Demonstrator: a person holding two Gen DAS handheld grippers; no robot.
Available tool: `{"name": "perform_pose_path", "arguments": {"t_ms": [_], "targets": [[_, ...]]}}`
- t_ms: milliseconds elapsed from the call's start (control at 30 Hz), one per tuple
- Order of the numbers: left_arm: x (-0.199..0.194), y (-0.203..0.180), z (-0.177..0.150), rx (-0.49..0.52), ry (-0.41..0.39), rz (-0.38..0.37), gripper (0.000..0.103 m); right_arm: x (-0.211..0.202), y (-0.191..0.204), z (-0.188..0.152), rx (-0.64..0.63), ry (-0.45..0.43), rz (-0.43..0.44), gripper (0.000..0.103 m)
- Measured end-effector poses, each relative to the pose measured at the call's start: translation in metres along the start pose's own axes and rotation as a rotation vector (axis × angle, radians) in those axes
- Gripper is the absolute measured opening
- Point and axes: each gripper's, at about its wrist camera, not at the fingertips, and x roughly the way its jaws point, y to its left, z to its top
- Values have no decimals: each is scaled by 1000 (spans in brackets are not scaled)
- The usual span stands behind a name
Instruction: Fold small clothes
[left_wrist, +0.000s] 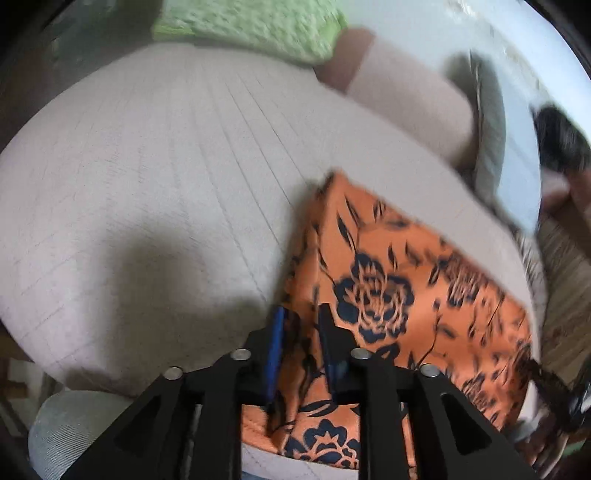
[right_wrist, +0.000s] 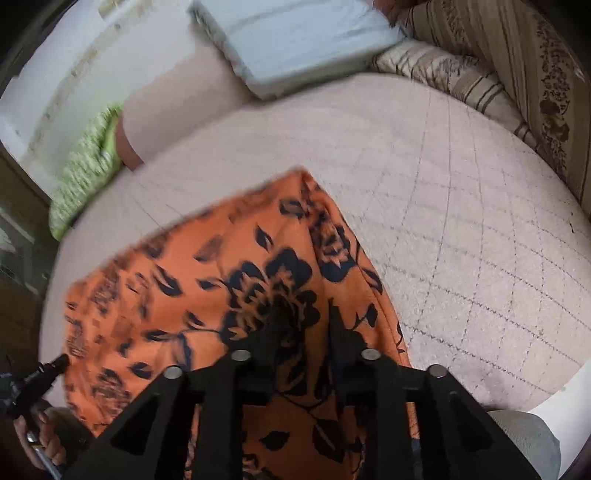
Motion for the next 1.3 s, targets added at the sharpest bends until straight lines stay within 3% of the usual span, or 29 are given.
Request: {"name": "perform_pose_path", "arguments": {"t_ms": [33, 100, 200, 400, 467, 600, 667, 733, 767, 800, 833, 1033, 1133, 1200, 1300], "targets": [[-6, 5, -1, -22, -16, 3, 39, -8, 2, 0, 3, -28, 10, 47], [-12, 14, -6, -64, -19, -8, 47, -28, 13, -6, -3, -92, 32, 61], [-11, 20, -11, -103, 23, -9, 47, -35, 40, -6, -41, -83, 86, 64], [-3, 31, -1, -113, 60, -15, 50, -17, 129, -7, -131, 67, 322, 64], [5, 31, -1, -107, 85, -48, 55, -7, 158, -7, -175, 116, 359, 64], [31, 30, -3, -112, 208, -156, 58, 18, 218, -9, -269, 199, 397, 64], [34, 30, -2, -110, 208, -155, 57, 34, 244, -11, -297, 250, 400, 64], [36, 30, 0, -112, 208, -152, 55, 43, 259, -15, -299, 290, 416, 64], [36, 30, 0, -116, 203, -147, 42, 50, 268, -16, -299, 317, 429, 64], [37, 29, -1, -121, 210, -167, 16, 56, 277, -16, -302, 343, 441, 64], [38, 29, -1, -127, 218, -184, 15, 62, 285, -18, -307, 376, 446, 63], [3, 14, -3, -40, 42, -205, 12, 100, 328, -22, -366, 545, 439, 64], [-4, 1, -7, 27, -7, -184, 12, 120, 356, -30, -427, 627, 414, 63], [-7, -7, -10, 66, -25, -174, 11, 134, 374, -41, -501, 680, 347, 59], [-11, -18, -13, 115, -56, -168, 11, 144, 393, -58, -647, 660, 201, 47]]}}
